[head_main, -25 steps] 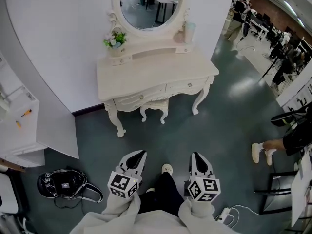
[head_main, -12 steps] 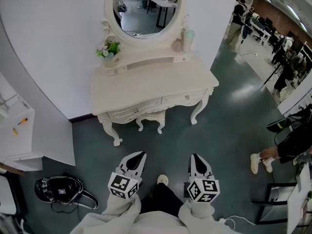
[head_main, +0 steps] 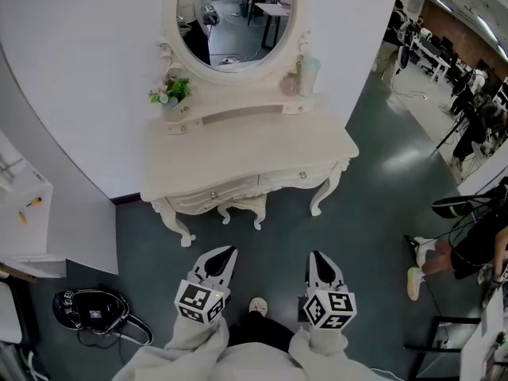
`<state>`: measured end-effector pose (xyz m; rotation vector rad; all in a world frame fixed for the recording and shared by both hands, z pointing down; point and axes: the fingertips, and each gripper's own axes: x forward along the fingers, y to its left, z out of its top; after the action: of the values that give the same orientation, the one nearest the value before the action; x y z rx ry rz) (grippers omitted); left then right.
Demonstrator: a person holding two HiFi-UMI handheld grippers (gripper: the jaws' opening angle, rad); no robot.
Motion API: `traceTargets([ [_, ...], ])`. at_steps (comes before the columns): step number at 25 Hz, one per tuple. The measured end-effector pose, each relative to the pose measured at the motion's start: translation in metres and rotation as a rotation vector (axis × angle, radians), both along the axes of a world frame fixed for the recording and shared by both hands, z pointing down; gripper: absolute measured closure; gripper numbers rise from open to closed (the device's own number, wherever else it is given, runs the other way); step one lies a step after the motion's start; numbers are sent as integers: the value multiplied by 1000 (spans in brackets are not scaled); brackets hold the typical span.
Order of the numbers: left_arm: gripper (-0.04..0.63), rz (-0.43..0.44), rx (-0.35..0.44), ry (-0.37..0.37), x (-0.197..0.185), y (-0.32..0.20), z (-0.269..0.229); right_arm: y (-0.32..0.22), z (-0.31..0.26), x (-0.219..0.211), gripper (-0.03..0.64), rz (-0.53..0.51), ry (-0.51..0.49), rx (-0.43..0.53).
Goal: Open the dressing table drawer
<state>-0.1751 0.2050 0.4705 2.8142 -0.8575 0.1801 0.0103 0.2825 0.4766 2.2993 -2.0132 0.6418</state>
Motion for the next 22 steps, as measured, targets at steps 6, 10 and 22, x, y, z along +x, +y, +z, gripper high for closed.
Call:
traceTargets([
  [6,578,-33,14,11,23,-18,-1,-23,3,21,578,-32,-2,7],
  [10,578,-46,39,12,36,-21,-6,-30,1,33,578,-32,-13,20],
  [22,578,-42,4,-1,56,-44,4,-47,12,56,577,-17,-29,3],
])
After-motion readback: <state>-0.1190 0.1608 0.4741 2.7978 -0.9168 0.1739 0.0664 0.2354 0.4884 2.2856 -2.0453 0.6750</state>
